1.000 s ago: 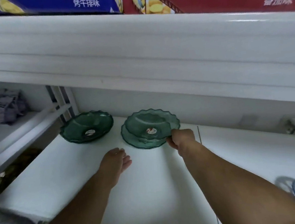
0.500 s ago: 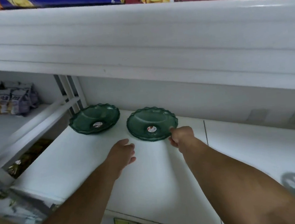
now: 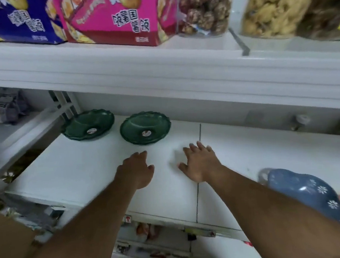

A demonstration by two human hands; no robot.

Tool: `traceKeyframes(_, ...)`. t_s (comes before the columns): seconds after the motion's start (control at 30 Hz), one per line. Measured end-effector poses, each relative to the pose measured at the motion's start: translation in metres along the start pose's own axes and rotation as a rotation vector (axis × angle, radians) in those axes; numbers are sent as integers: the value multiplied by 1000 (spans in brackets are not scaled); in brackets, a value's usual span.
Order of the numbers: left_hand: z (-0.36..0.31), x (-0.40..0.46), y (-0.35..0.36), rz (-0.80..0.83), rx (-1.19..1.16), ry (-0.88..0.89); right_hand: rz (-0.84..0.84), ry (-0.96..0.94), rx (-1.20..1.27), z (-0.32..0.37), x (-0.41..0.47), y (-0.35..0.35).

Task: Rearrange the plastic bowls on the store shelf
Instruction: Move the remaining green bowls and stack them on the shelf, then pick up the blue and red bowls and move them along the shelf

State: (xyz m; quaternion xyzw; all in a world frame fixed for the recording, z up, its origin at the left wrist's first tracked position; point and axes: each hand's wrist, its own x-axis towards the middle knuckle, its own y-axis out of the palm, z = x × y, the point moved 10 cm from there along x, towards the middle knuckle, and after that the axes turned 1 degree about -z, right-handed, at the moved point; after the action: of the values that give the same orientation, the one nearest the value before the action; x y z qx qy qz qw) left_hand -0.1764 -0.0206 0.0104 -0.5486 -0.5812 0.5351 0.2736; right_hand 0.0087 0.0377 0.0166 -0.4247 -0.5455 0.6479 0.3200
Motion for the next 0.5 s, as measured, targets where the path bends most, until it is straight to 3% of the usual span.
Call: traceKeyframes(0.5,-163,-128,74,36,33,243,-48,215,64,-120,-212,16)
